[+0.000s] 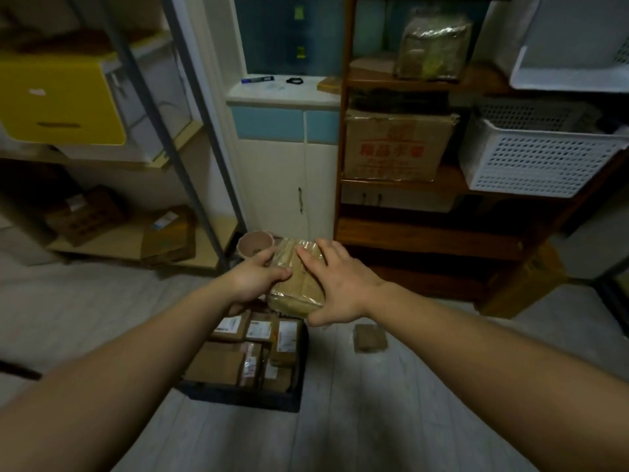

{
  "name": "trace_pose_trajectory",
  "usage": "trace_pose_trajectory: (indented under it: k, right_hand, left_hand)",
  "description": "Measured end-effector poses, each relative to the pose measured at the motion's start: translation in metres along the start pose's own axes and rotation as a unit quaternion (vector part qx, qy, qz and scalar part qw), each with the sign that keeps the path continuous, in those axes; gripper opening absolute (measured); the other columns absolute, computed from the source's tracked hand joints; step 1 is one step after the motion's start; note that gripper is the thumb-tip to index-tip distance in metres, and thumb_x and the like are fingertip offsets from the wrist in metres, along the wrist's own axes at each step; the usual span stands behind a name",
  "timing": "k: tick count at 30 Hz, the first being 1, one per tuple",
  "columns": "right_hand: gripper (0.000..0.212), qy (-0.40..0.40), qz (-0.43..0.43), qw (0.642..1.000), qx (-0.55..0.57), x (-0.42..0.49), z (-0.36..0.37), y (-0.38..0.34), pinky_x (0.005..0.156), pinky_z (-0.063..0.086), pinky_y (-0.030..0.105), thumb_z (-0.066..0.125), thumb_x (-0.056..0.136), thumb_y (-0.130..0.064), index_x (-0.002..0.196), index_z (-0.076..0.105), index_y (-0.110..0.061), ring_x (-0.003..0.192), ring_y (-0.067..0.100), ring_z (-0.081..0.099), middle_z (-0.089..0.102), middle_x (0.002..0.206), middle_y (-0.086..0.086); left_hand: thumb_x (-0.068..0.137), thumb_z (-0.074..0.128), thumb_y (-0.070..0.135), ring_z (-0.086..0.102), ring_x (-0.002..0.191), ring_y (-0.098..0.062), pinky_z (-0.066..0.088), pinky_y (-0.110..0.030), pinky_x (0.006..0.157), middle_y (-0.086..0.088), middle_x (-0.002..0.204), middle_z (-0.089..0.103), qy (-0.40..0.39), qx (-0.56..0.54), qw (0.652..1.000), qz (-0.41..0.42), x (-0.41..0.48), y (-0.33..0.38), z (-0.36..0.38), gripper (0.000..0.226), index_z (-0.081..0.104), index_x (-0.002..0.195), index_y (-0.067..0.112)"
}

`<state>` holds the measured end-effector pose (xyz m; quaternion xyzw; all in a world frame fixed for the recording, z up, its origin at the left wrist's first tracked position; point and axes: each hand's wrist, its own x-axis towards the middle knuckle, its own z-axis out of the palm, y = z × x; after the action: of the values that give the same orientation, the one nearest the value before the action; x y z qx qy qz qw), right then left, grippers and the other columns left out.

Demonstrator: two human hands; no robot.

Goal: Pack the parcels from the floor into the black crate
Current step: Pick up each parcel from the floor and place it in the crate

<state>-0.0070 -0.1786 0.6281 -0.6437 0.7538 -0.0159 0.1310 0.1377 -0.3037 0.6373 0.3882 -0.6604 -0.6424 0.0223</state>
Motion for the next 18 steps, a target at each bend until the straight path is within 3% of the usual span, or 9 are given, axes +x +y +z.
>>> trace_pose_trajectory:
  k: [3, 6, 8, 10, 12, 14, 16, 18]
  right_hand:
    - [0.128, -0.024, 0.018, 1.000, -0.003, 0.027, 0.025, -0.041, 0.112, 0.013, 0.056, 0.067, 0.058, -0.075, 0.145, -0.019, -0.037, 0.143, 0.031, -0.015, -0.022, 0.156, 0.006]
    - [0.125, -0.045, 0.032, 0.998, 0.011, 0.049, 0.047, -0.079, 0.111, 0.022, 0.055, 0.069, 0.060, -0.069, 0.145, -0.017, -0.038, 0.142, 0.032, -0.007, -0.012, 0.156, 0.007]
    - [0.123, -0.058, 0.041, 0.997, 0.031, 0.059, 0.058, -0.095, 0.112, 0.023, 0.050, 0.070, 0.061, -0.066, 0.145, -0.015, -0.038, 0.142, 0.032, -0.004, -0.009, 0.155, 0.005]
    - [0.121, -0.066, 0.045, 0.996, 0.046, 0.068, 0.068, -0.100, 0.112, 0.022, 0.048, 0.071, 0.063, -0.062, 0.145, -0.014, -0.039, 0.141, 0.031, -0.003, -0.009, 0.155, 0.004]
    - [0.121, -0.073, 0.049, 0.995, 0.051, 0.079, 0.077, -0.098, 0.112, 0.020, 0.047, 0.072, 0.064, -0.061, 0.146, -0.014, -0.038, 0.141, 0.032, -0.003, -0.008, 0.155, 0.005]
    - [0.122, -0.090, 0.057, 0.993, 0.046, 0.093, 0.088, -0.091, 0.112, 0.018, 0.047, 0.072, 0.064, -0.061, 0.146, -0.015, -0.037, 0.142, 0.033, -0.004, -0.009, 0.156, 0.008]
    - [0.122, -0.101, 0.062, 0.992, 0.047, 0.108, 0.102, -0.085, 0.112, 0.019, 0.048, 0.072, 0.065, -0.060, 0.147, -0.015, -0.036, 0.142, 0.034, -0.004, -0.009, 0.156, 0.009]
    - [0.121, -0.102, 0.067, 0.991, 0.051, 0.123, 0.120, -0.079, 0.109, 0.023, 0.049, 0.074, 0.064, -0.059, 0.147, -0.011, -0.034, 0.141, 0.035, 0.000, -0.005, 0.156, 0.010]
  left_hand:
    - [0.091, 0.056, 0.019, 0.065, 0.094, -0.032, 0.057, -0.044, 0.069, -0.010, 0.111, 0.063, 0.003, 0.013, 1.000, -0.010, -0.002, -0.032, -0.045, 0.053, 0.038, 0.137, 0.039]
    - [0.093, 0.053, 0.023, 0.066, 0.091, -0.029, 0.058, -0.047, 0.073, -0.006, 0.107, 0.063, -0.002, 0.040, 0.999, -0.030, 0.000, -0.064, -0.078, 0.050, 0.035, 0.136, 0.041]
    - [0.093, 0.053, 0.029, 0.067, 0.081, -0.023, 0.057, -0.036, 0.056, -0.004, 0.099, 0.064, -0.010, 0.057, 0.997, -0.057, 0.004, -0.081, -0.094, 0.050, 0.033, 0.137, 0.042]
    - [0.092, 0.052, 0.038, 0.066, 0.081, -0.020, 0.053, -0.029, 0.051, 0.000, 0.097, 0.064, -0.037, 0.108, 0.991, -0.070, 0.012, -0.091, -0.107, 0.050, 0.031, 0.136, 0.045]
    - [0.091, 0.050, 0.043, 0.064, 0.088, -0.018, 0.054, -0.029, 0.058, 0.004, 0.104, 0.063, -0.056, 0.162, 0.983, -0.067, 0.027, -0.097, -0.117, 0.050, 0.029, 0.136, 0.048]
    - [0.093, 0.050, 0.039, 0.060, 0.100, -0.015, 0.054, -0.033, 0.080, 0.002, 0.122, 0.059, -0.062, 0.177, 0.981, -0.053, 0.044, -0.106, -0.124, 0.051, 0.031, 0.140, 0.042]
    - [0.093, 0.049, 0.038, 0.051, 0.120, -0.021, 0.043, -0.035, 0.099, -0.003, 0.140, 0.048, -0.048, 0.223, 0.973, -0.038, 0.061, -0.119, -0.132, 0.054, 0.031, 0.144, 0.033]
    - [0.094, 0.049, 0.038, 0.042, 0.130, -0.027, 0.034, -0.037, 0.107, -0.008, 0.146, 0.041, -0.021, 0.291, 0.956, -0.034, 0.078, -0.136, -0.144, 0.056, 0.031, 0.145, 0.025]
